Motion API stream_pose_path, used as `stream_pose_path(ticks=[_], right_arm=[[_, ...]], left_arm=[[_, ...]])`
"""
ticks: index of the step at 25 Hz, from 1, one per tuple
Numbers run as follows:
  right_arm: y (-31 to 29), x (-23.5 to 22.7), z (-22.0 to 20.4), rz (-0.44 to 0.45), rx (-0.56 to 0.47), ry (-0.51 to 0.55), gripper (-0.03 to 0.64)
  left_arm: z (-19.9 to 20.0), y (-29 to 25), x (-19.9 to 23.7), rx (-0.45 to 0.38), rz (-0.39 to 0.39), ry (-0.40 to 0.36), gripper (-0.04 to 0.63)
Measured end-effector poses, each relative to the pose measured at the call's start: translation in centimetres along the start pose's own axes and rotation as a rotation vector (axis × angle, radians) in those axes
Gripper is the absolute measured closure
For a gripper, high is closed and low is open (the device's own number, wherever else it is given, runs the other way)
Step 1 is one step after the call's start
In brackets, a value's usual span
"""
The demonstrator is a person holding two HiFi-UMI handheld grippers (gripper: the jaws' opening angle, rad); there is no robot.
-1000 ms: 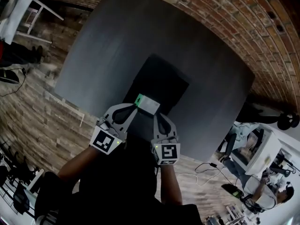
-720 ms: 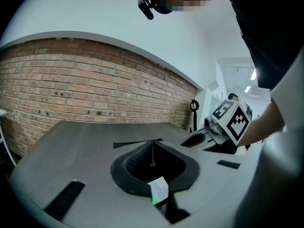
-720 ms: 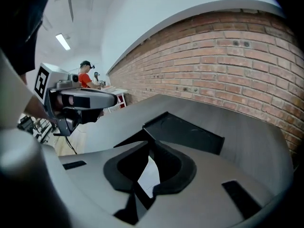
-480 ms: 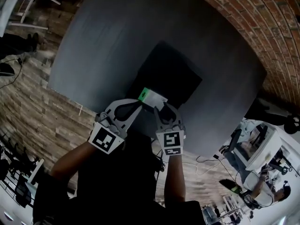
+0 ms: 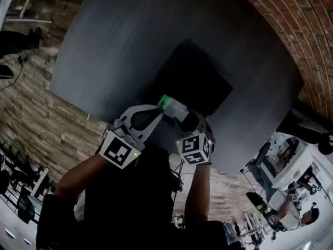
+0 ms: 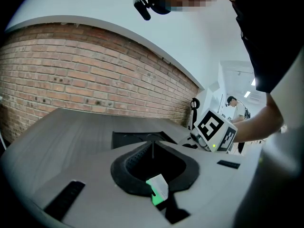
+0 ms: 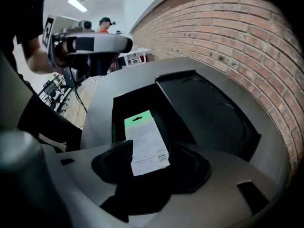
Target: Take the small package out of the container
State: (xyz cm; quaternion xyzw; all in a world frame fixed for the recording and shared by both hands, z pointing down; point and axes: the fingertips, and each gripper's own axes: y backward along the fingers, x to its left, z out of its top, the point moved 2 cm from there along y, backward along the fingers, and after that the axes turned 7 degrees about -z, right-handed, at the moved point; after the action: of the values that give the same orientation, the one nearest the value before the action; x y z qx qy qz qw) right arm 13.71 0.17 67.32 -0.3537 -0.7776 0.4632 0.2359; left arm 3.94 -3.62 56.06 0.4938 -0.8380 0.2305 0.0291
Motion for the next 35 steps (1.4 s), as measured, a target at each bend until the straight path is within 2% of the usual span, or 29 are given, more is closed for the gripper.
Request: stream_pose_path(ticks=[10,16,26,31,35], right_arm=[[-1.8,0.1,-2.1,0.064,0.177,0.148,0.339],[-2.4,0.5,-1.9,0.127,0.226,0.172,0.333],[-2.4,1.1,-1.7,0.115,0.207,0.18,0.341],[-2.3,1.3,-1.5,0.092,0.189,0.186,0.37],[-1.5,0.6,-1.2,0.06,0.165,0.188,0.425]], left_arm=[[-0.6,-0.1,0.8,0.011,0.014,0.022,0.555],[-1.1,0.3,1.2,0.013,0.019,0.037,0.555],[-1.5,0.6,1.8,0.009,0.03,0.048,0.555],[-1.6,0.9,1.8,0.008,0.033,0.045,0.555],[-1.4,0.8,1.4,0.005,0.03,0.042,0.555]])
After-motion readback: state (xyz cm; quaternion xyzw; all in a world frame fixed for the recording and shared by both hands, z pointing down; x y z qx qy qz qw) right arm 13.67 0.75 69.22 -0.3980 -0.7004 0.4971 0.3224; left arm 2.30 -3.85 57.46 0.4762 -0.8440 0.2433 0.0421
